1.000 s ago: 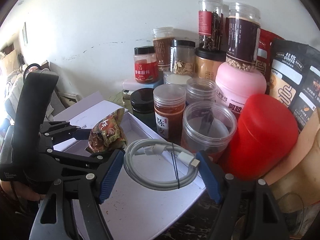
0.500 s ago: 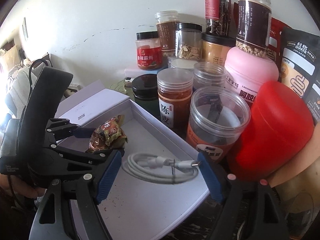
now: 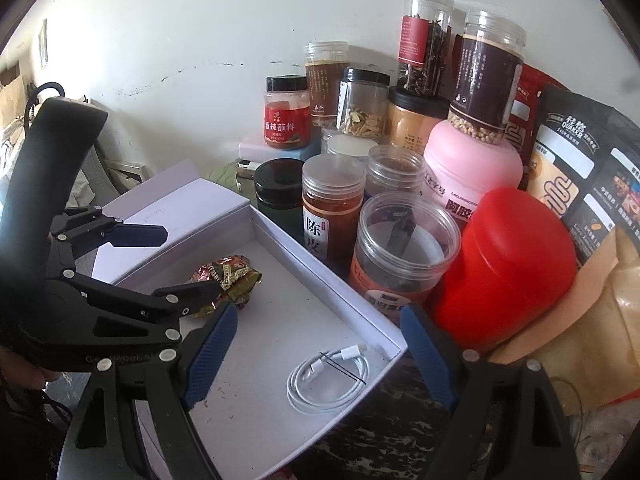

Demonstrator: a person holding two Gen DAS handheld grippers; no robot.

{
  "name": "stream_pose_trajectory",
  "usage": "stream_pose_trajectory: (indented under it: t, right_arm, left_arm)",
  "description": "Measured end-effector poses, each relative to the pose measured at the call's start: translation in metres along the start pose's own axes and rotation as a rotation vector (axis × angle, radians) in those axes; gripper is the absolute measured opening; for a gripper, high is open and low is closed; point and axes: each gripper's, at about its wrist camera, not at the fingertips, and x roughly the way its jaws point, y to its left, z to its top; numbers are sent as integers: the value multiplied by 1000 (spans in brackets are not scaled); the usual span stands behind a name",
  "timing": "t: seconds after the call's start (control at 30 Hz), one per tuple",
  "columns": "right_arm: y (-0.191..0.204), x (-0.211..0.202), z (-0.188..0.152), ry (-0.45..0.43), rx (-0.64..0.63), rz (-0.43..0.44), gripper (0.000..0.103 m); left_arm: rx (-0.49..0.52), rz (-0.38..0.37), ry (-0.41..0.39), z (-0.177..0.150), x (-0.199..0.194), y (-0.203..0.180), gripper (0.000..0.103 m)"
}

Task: Organize objects
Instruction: 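Lower both items into the white box and open both grippers, then withdraw both grippers from the box back over the table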

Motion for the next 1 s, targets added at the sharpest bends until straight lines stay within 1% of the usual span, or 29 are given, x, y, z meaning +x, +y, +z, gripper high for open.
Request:
stream_pose_trajectory:
  t: [0.27,0.57,0.87,1.0]
  right_arm:
    - [6,-36,4,-43,-2,-10,84]
    - [16,-84,6,-98,-8,-19,84]
    - [29,-132,-4,-148,-24,-39,84]
    - [34,-152,-14,-166,-21,-42,84]
  left_arm:
    - [-7,15,-51,-2,-45,6,73]
    - [1,21,-110,-8,-97,1,73]
    - [4,32,-156,-27,-147,-12,73]
    - [8,1,-169,-40,-167,-18,73]
